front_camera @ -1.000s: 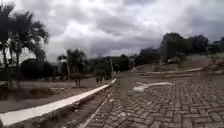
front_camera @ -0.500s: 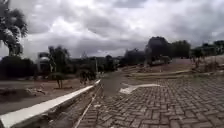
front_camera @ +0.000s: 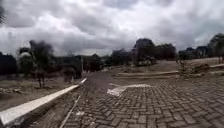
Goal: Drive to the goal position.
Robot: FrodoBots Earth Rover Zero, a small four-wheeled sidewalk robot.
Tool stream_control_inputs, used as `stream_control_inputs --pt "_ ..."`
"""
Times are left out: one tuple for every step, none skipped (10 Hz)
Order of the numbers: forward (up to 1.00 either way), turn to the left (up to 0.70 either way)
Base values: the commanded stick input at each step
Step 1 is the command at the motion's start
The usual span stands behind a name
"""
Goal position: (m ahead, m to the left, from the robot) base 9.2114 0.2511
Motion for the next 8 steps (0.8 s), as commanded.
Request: stream_control_inputs --pt "0.85 0.00" --pt "0.85 0.05" --pt "0.85 0.27" --pt "0.85 0.27" --pt "0.85 0.25" --pt "0.85 0.00" --pt "0.85 0.00" --pt "0.85 0.00"
